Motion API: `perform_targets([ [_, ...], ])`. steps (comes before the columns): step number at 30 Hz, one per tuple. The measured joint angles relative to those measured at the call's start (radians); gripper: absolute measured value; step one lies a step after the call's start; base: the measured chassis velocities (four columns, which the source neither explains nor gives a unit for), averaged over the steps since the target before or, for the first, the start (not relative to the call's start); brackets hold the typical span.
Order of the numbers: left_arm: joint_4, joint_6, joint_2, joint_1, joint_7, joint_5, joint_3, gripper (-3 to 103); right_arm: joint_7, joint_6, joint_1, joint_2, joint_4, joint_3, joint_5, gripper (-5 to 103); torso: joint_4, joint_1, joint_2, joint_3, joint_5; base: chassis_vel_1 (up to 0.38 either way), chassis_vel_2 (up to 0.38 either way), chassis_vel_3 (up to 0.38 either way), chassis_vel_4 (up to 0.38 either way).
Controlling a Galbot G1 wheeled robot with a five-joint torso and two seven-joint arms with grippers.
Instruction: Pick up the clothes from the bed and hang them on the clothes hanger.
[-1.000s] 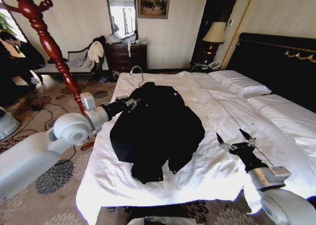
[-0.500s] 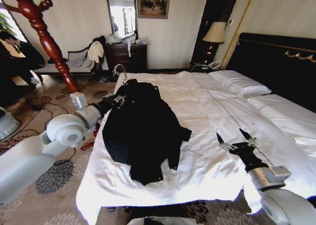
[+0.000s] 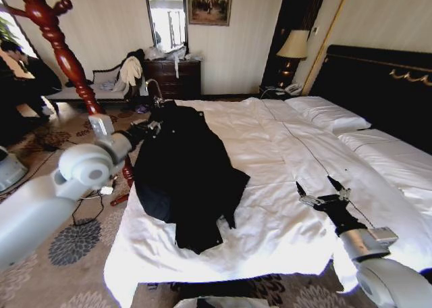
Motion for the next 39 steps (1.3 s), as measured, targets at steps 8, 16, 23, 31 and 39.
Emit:
perform_targets([
  [8,0.095,0.045,-0.012,-0.198,-0.023,-0.126,0.032,16,0.000,0.000,0.000,0.000,0.000,0.000,0.000,100,0.0000,0.000,0.000,0.000,-0.0001,0.000,0.000,0.000,0.000],
  [16,0.251,0.091,-0.100,-0.369,-0.049,-0.167,0.119,16,0.000,0.000,0.000,0.000,0.000,0.000,0.000,100,0.0002,0.000,0.000,0.000,-0.0003,0.000,0.000,0.000,0.000],
  [23,0.390,0.103,-0.172,-0.511,-0.053,-0.167,0.199,16,0.000,0.000,0.000,0.000,0.000,0.000,0.000,100,0.0002,0.000,0.000,0.000,-0.0001,0.000,0.000,0.000,0.000],
  [31,0.535,0.121,-0.278,-0.755,-0.051,-0.158,0.365,16,0.000,0.000,0.000,0.000,0.000,0.000,0.000,100,-0.0001,0.000,0.000,0.000,0.0001,0.000,0.000,0.000,0.000],
  [39,0.624,0.146,-0.336,-0.947,-0.049,-0.165,0.472,16,0.000,0.000,0.000,0.000,0.000,0.000,0.000,100,0.0001,0.000,0.000,0.000,0.0002,0.000,0.000,0.000,0.000],
])
